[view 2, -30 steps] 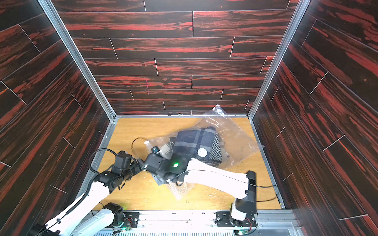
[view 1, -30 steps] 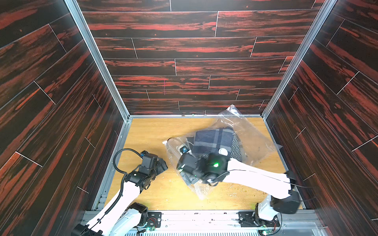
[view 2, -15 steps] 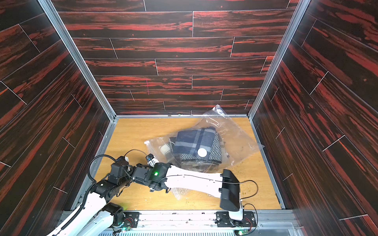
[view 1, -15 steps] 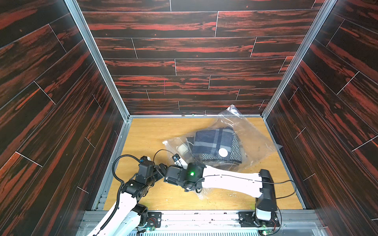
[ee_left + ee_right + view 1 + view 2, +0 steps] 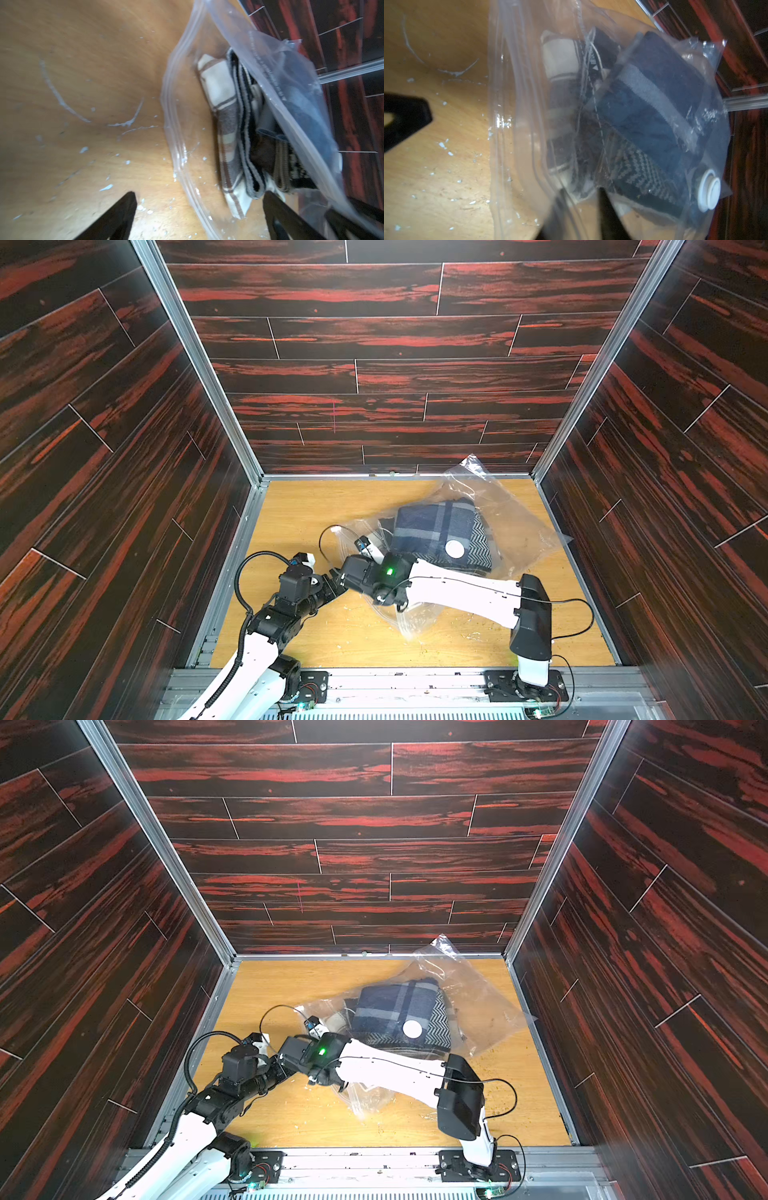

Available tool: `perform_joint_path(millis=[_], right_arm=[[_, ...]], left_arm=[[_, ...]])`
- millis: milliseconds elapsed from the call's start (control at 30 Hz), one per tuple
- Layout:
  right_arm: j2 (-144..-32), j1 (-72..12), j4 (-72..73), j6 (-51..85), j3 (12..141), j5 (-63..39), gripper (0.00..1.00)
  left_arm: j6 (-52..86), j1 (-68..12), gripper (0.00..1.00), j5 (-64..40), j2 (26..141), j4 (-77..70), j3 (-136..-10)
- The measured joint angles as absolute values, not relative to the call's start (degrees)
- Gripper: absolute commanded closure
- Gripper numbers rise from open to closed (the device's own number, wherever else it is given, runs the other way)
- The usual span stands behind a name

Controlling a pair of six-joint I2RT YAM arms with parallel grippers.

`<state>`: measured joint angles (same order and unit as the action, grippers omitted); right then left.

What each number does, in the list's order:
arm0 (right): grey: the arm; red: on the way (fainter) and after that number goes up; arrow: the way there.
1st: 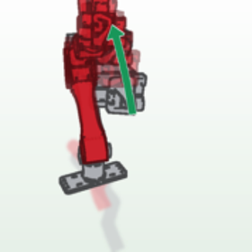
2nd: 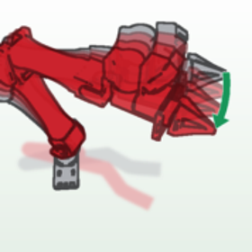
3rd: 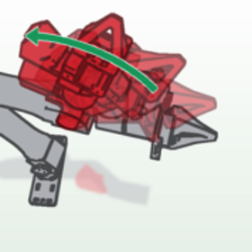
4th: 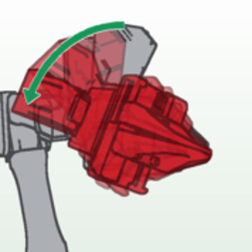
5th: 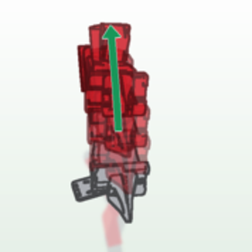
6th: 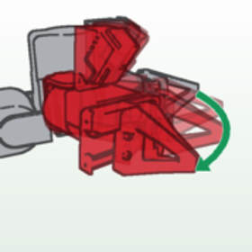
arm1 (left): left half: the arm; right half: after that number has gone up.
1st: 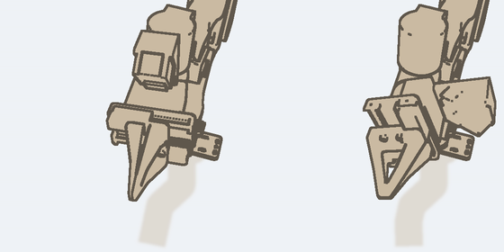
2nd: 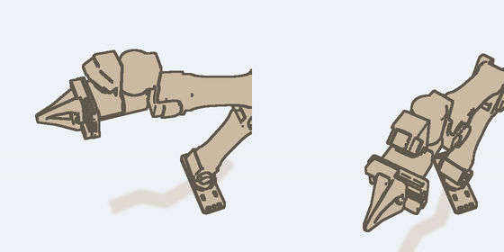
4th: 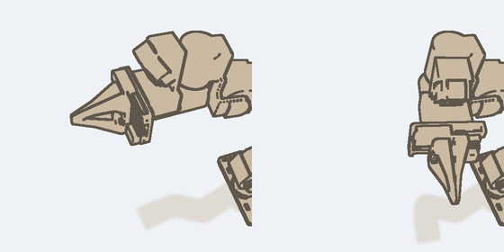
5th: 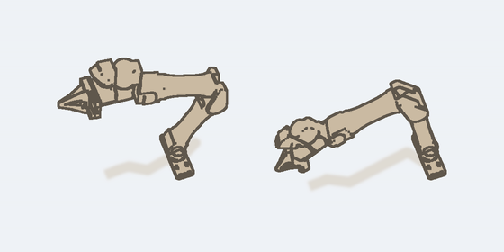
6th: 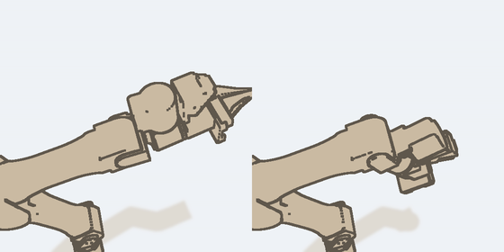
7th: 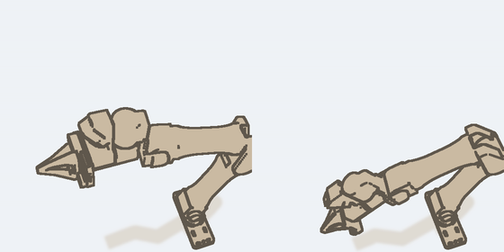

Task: Take the scarf out of the vacuum bag
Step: Open the vacuum bag at the center of the board, then take out the scarf from the vacuum bag.

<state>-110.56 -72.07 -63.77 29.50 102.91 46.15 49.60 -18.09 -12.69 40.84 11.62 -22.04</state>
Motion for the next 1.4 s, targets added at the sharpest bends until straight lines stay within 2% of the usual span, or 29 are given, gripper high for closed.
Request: perform_joint_path(millis=[167,400,533,700,833,1067,1400], right_arm=[[-110.5,-69.8,-62.8,24.2,104.9,43.4,1.00],[-110.4,-66.5,-61.8,18.5,110.8,35.8,1.00],[-111.1,-64.2,-62.8,15.6,118.3,33.8,1.00],[-114.5,-62.0,-64.4,12.8,127.8,32.5,1.00],[-117.2,-61.6,-65.3,11.8,131.4,31.5,1.00],[-116.6,-61.6,-66.1,12.2,130.5,29.2,1.00],[-108.5,-61.6,-62.7,14.8,119.4,26.9,1.00]], left_arm=[[50.0,-18.1,0.04,-15.7,40.8,5.9,-20.2],[52.2,-18.1,0.05,-18.5,36.7,-1.8,-16.0],[53.6,-18.1,0.05,-18.5,35.5,-5.4,-14.9],[54.5,-18.1,0.07,-20.0,38.1,-10.9,-15.0],[54.9,-18.2,0.11,-23.1,44.5,-15.2,-16.5],[53.5,-19.5,0.14,-28.7,54.8,-20.2,-20.3],[48.7,-22.1,0.16,-33.3,64.8,-21.8,-26.7]])
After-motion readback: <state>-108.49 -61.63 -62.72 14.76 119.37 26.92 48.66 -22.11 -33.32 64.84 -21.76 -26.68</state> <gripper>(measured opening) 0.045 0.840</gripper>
